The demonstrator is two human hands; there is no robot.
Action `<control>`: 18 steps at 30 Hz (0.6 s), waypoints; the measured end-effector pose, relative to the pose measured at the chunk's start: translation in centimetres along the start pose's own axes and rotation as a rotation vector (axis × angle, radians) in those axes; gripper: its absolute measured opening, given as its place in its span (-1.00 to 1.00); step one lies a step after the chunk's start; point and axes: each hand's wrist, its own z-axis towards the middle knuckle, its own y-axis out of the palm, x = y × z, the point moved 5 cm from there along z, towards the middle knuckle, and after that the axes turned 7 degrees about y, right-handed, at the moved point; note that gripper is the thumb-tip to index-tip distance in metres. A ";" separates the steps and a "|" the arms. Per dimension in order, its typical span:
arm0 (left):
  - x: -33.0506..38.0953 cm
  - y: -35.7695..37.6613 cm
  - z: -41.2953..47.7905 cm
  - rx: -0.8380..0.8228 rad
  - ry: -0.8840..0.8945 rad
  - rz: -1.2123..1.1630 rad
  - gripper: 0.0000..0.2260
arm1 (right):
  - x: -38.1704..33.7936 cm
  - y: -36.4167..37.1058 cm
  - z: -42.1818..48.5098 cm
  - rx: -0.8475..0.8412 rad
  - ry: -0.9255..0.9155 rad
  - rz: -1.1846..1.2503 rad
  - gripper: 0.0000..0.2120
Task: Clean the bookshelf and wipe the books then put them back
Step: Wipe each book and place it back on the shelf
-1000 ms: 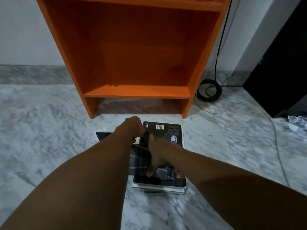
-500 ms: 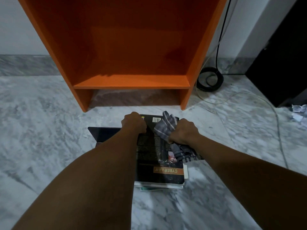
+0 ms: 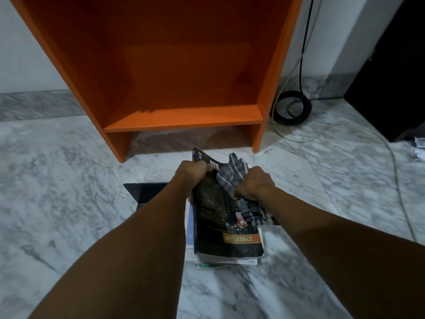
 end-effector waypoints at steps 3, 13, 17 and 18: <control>1.1 0.5 -1.5 -0.132 -0.014 -0.199 -0.79 | 0.8 -0.2 -0.2 -0.057 0.026 0.154 -0.68; 8.5 -5.6 -6.2 -0.182 0.252 -0.268 -0.84 | -3.9 -6.5 -2.3 -0.020 -0.086 0.673 -0.68; 12.0 -7.7 -8.4 -0.104 0.359 -0.340 -0.83 | -6.7 -10.7 -4.9 0.123 -0.224 0.737 -0.72; 12.6 -8.0 -8.9 -0.102 0.381 -0.370 -0.84 | -7.4 -11.7 -5.8 0.140 -0.263 0.730 -0.73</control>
